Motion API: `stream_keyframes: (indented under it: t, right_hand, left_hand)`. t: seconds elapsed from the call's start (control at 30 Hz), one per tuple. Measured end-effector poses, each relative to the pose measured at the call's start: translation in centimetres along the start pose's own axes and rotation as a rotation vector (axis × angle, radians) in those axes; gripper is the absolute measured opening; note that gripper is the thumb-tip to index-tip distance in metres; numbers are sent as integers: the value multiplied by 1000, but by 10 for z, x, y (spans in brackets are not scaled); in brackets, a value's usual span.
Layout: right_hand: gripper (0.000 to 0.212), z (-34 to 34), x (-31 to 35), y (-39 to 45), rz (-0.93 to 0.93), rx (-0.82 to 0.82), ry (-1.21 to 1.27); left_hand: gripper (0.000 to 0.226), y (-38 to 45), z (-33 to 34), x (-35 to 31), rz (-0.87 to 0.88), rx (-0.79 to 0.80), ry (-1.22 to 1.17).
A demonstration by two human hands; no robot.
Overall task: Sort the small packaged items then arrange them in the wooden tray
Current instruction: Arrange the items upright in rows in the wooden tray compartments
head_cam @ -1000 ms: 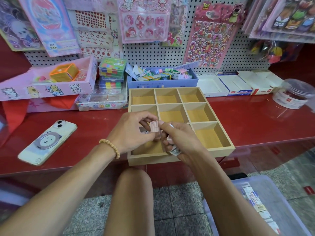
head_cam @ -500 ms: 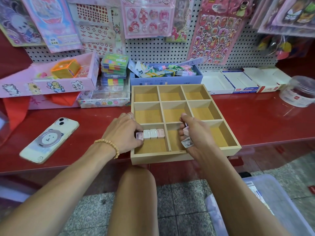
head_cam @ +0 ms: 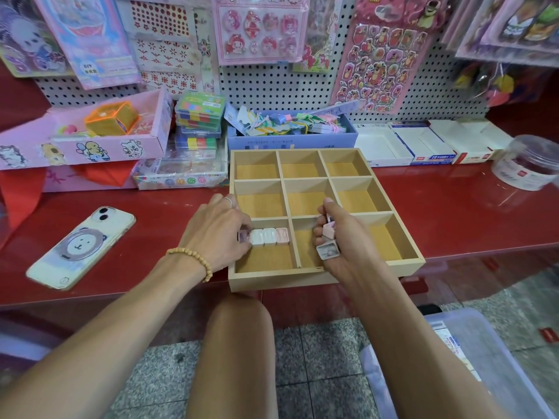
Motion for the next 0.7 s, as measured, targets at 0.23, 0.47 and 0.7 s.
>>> stream_keyframes:
  t: [0.23, 0.47, 0.7]
  right_hand:
    - [29, 13, -10, 2, 51, -10, 392]
    - [29, 14, -8, 1, -35, -30, 422]
    - [25, -1, 3, 3, -142, -61, 223]
  left_hand:
    - [16, -15, -17, -47, -94, 74, -684]
    - [8, -20, 5, -70, -297, 215, -1082]
    - [10, -21, 0, -61, -408, 336, -1253]
Point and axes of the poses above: each hand's wrist, its own y-axis towards the middle knuckle, its own z-axis out of the palm, x = y × z, the point moved 4 cm from there along y, towards the middle knuckle, and after that the axes turned 8 degrees about -z, right-handed, at the moved point
